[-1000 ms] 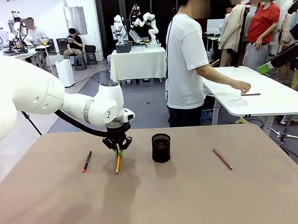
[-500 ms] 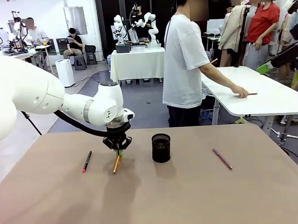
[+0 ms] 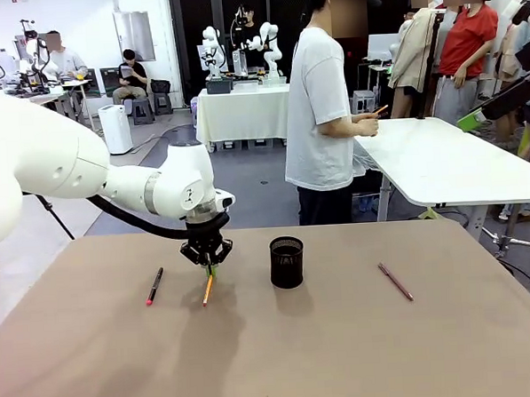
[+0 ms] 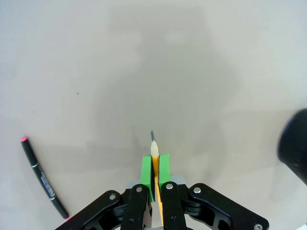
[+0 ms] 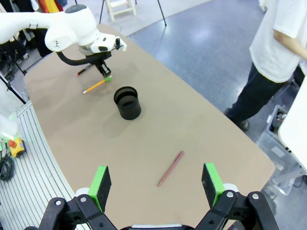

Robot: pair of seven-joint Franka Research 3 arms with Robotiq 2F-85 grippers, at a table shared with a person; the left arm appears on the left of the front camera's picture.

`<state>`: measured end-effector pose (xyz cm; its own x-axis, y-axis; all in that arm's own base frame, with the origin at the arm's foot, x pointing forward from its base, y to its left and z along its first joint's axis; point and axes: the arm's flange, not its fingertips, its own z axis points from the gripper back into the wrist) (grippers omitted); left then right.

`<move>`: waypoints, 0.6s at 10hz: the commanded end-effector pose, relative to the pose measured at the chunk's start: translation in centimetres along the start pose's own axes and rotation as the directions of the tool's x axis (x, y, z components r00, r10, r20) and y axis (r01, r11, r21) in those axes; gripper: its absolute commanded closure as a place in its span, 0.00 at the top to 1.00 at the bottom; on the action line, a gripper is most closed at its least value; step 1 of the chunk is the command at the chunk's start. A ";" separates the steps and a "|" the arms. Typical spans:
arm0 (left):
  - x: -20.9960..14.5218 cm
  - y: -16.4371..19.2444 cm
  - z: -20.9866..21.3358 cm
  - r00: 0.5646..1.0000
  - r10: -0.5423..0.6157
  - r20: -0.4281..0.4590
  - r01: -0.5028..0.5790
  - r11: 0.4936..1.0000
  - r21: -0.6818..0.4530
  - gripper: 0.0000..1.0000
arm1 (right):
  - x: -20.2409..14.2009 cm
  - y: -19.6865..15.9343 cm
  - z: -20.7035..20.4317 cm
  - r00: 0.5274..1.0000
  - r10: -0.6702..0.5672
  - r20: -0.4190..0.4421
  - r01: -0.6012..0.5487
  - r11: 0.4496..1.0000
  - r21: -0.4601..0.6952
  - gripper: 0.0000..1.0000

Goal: Place the pens into the pen holder.
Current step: Pick up a writing instrument from the table and place it into the Pen holder.

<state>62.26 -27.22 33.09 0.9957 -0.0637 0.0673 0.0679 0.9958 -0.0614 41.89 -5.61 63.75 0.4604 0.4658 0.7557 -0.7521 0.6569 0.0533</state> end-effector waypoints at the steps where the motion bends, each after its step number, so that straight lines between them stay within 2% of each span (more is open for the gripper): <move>1: -1.3 1.6 3.7 0.999 -0.036 -0.011 0.034 0.993 -0.109 0.00 | 0.2 0.0 0.0 1.000 0.003 0.017 -0.003 1.000 0.007 1.00; 2: -1.6 2.0 5.2 0.999 -0.049 -0.022 0.044 0.981 -0.190 0.00 | 0.2 0.0 0.0 1.000 0.003 0.017 -0.003 1.000 0.007 1.00; 3: -1.8 2.8 7.1 0.998 -0.062 -0.014 0.054 0.946 -0.320 0.00 | 0.2 0.0 0.0 1.000 0.003 0.017 -0.003 1.000 0.007 1.00; 4: -2.0 3.7 9.1 0.996 -0.087 0.010 0.081 0.875 -0.477 0.00 | 0.2 0.0 0.0 1.000 0.003 0.017 -0.003 1.000 0.007 1.00; 6: -2.0 6.2 11.7 0.991 -0.105 0.080 0.132 0.729 -0.672 0.00 | 0.2 0.0 0.0 1.000 0.003 0.017 -0.003 1.000 0.007 1.00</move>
<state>61.28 -22.96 45.20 0.9768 -0.1269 0.1723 0.2068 0.7670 -0.6074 41.89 -5.62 63.75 0.4606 0.4658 0.7555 -0.7520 0.6569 0.0535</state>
